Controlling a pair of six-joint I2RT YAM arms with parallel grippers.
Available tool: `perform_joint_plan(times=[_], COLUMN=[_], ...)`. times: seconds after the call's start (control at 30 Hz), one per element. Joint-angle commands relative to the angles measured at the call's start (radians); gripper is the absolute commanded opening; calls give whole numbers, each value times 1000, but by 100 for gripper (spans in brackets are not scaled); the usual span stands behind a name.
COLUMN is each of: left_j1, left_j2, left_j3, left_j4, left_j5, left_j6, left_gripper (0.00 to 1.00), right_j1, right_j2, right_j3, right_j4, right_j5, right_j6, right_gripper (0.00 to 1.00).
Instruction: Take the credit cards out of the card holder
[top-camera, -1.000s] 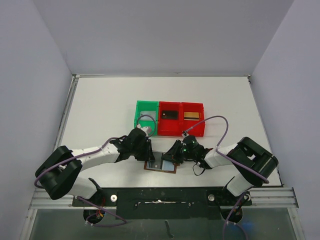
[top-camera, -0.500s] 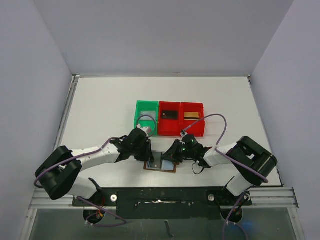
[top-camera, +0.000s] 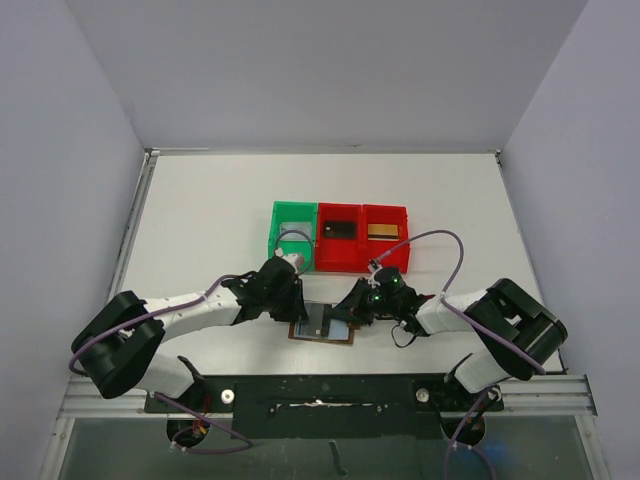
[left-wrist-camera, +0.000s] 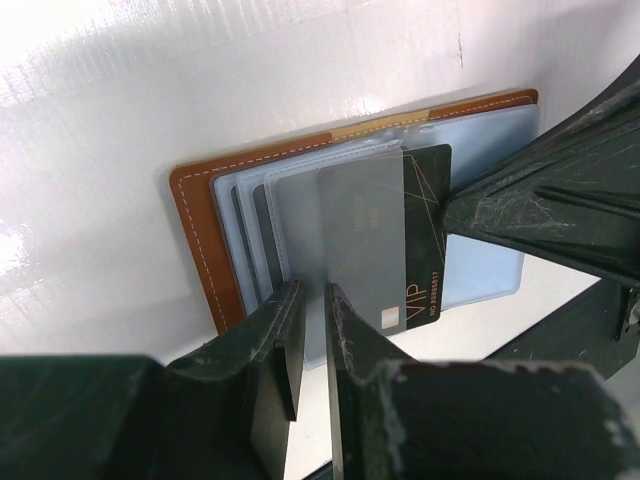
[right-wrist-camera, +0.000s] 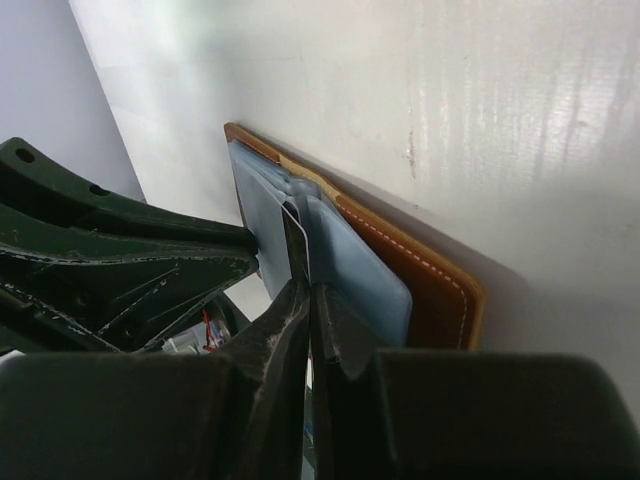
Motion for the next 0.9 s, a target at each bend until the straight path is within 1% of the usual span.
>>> perform_joint_plan(times=[0.0,0.07,0.17,0.23,0.3,0.37,0.43,0.5,0.57,0.73,0.87], left_j1=[-11,-13,-15,-16,-16,-18,-19,-21,-22,-21,-24], left_j2=[28,25,20,18,18,18,17,12,7,1,6], left_j3=[17,22,26,26,26,26,26,26,26,26,26], left_j4=[-48,-49,-50,-53,-55,-55,-59,-65,-68,-65,-65], left_j5=[-32,-29,-29,-30,-29,-29,-30,-37,-42,-45,-43], left_j6=[22,22,22,21,21,21,21,22,20,15,20], left_gripper=[14,14,14,14,14,14,14,14,14,14,14], right_j1=[-10,-8,1,10,23,32,36,38,30,-1,-18], right_j2=[-33,-22,1,23,45,64,59,23,-16,-66,-66], right_j3=[31,42,58,68,81,85,62,13,-13,9,9], right_j4=[-12,-14,-7,6,16,15,22,87,98,-22,-32], right_j5=[-24,-25,-26,-25,-24,-16,16,51,63,37,8], right_j6=[-25,-24,-17,-10,-4,6,37,70,75,4,-15], right_gripper=[8,15,23,27,28,26,19,13,9,7,5])
